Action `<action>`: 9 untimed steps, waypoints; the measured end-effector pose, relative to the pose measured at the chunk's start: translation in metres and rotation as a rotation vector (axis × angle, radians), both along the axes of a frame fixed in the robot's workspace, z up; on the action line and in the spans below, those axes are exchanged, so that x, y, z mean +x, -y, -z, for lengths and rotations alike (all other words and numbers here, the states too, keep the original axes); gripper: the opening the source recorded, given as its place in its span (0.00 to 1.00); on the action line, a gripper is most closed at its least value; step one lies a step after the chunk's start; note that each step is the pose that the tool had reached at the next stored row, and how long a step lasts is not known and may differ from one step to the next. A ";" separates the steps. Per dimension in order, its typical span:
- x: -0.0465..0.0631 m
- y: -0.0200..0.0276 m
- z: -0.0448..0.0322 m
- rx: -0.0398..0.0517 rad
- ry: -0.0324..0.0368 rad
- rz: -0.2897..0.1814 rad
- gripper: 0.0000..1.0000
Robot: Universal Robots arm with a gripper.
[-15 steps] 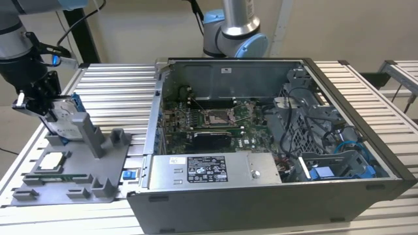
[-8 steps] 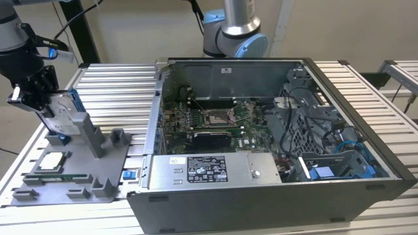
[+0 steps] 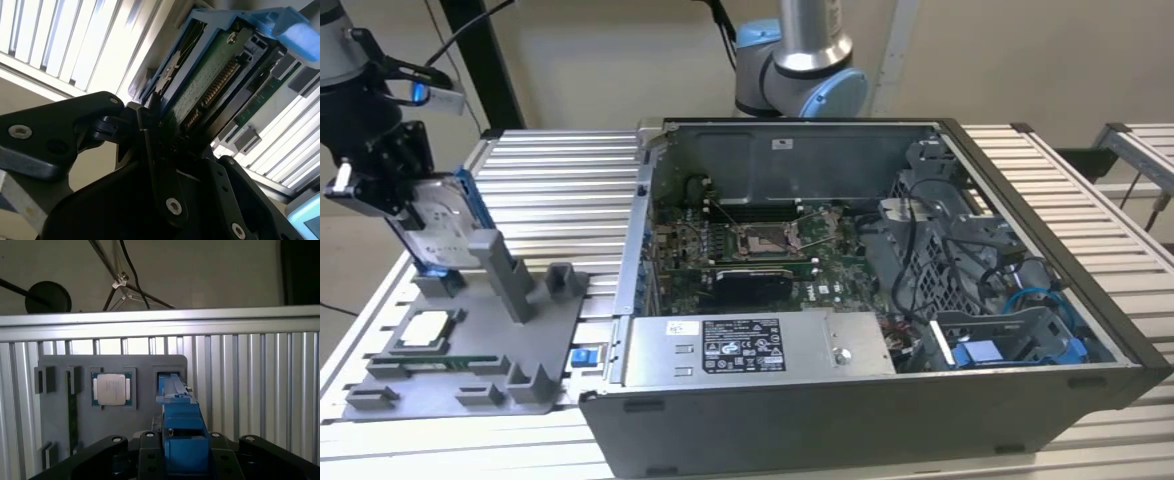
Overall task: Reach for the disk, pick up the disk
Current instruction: 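Pick up the disk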
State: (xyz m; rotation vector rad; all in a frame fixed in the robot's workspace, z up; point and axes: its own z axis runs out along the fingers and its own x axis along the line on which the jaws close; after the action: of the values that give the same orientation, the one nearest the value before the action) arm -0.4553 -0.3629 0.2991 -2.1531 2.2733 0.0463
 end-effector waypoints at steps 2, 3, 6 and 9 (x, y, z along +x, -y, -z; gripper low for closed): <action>0.000 0.0000 -0.0032 0.0001 0.0001 0.000 0.00; 0.000 0.0000 -0.0048 0.0000 0.0001 0.000 0.00; 0.000 0.0000 -0.0101 0.0000 0.0000 0.000 0.00; 0.000 0.0000 -0.0154 0.0000 0.0000 0.000 0.00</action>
State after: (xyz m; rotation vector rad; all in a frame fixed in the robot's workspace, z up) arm -0.4553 -0.3629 0.3145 -2.1531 2.2733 0.0462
